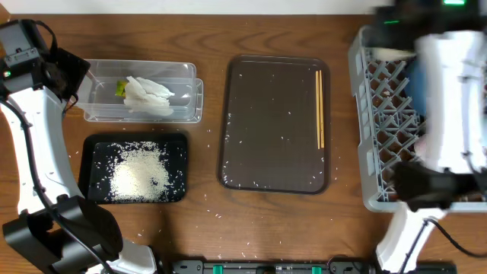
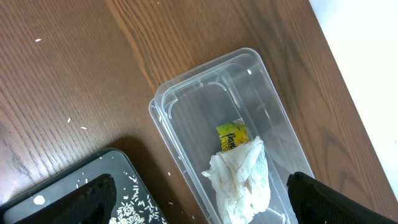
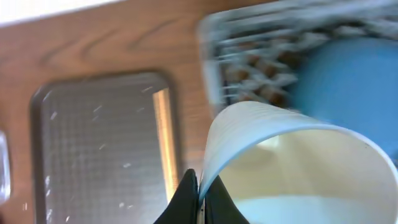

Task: Sort waste into correct bins and load items into the dishwasher rack
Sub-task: 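Carry the white cup right into the rack and release it, then withdraw the right gripper to the lower right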

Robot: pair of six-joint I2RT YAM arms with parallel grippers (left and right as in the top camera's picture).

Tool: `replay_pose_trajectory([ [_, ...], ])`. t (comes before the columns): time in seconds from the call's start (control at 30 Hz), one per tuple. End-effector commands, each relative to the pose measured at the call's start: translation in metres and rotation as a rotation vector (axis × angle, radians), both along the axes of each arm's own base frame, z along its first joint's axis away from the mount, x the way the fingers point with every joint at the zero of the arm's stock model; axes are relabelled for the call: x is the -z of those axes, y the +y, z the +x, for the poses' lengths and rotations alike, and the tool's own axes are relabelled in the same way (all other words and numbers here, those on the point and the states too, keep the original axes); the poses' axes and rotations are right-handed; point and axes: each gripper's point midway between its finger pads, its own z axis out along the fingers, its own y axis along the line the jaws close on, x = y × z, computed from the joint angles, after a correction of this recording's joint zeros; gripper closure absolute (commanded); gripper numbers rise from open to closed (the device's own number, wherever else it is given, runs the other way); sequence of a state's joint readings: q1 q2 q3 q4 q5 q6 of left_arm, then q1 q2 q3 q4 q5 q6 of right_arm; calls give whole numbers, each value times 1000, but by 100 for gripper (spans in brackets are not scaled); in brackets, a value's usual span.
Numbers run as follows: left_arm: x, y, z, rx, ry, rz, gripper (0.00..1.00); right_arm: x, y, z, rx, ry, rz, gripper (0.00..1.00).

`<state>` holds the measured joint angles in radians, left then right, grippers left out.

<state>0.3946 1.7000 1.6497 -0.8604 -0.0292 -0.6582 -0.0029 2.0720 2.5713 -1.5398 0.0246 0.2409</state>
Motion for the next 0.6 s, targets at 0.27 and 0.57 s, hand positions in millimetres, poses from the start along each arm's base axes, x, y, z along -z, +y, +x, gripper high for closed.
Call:
replay_pose_trajectory([
  [0.27,-5,1,-1,-10,-11,1,9,-12,-140,6,26,-214,357,99],
  [0.57,-5,1,-1,-10,-11,1,9,2,-231,24,69,-430,352,99],
])
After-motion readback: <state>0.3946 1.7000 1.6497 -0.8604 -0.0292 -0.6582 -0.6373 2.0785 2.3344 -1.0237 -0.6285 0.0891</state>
